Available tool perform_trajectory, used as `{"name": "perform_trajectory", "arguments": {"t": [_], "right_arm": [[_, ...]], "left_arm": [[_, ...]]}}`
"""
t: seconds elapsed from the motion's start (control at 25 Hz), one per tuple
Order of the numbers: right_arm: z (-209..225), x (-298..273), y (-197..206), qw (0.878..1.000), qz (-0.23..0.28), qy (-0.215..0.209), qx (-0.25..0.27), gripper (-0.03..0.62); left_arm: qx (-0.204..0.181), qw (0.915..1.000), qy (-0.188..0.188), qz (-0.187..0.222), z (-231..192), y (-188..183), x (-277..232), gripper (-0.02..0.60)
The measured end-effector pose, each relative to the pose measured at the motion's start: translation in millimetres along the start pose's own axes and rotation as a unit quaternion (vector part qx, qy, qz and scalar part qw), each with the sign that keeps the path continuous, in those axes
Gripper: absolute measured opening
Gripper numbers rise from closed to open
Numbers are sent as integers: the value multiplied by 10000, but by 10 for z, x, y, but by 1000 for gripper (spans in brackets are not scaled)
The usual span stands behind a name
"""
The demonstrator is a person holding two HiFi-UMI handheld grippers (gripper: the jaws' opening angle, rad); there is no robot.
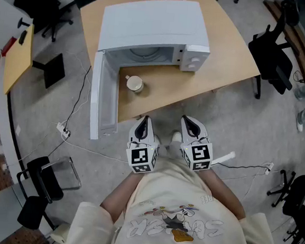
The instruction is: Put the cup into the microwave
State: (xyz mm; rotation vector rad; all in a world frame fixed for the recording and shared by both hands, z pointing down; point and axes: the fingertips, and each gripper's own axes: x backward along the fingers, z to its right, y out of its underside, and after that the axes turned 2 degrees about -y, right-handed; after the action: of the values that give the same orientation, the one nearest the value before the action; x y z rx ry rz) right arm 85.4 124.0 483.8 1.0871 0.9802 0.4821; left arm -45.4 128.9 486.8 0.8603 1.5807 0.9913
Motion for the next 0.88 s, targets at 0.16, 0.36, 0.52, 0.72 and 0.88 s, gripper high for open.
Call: {"name": "perform_trajectory", "arguments": {"t": [0.16,0.36,0.52,0.72,0.88], "right_arm": [[-35,-51,-23,9999,34,0,111,5],[-139,-90,-7,9998,-8,-119,187,5],[-209,-118,-3,9992,47,-394,21,6],[-224,-101,59,9984,-30,-567,1,6],[-134,-60,142,9983,-116,-570,64,6]], "left_arm": [[47,10000,59,46,-20,25,-23,3],[141,9999,-64,50,-106,56,31,3],[180,9997,-145,42,-139,79,66,4],[204,9995,-246,2,-159,113,89,4],[201,9992,-342,-16,-153,116,61,3]]}}
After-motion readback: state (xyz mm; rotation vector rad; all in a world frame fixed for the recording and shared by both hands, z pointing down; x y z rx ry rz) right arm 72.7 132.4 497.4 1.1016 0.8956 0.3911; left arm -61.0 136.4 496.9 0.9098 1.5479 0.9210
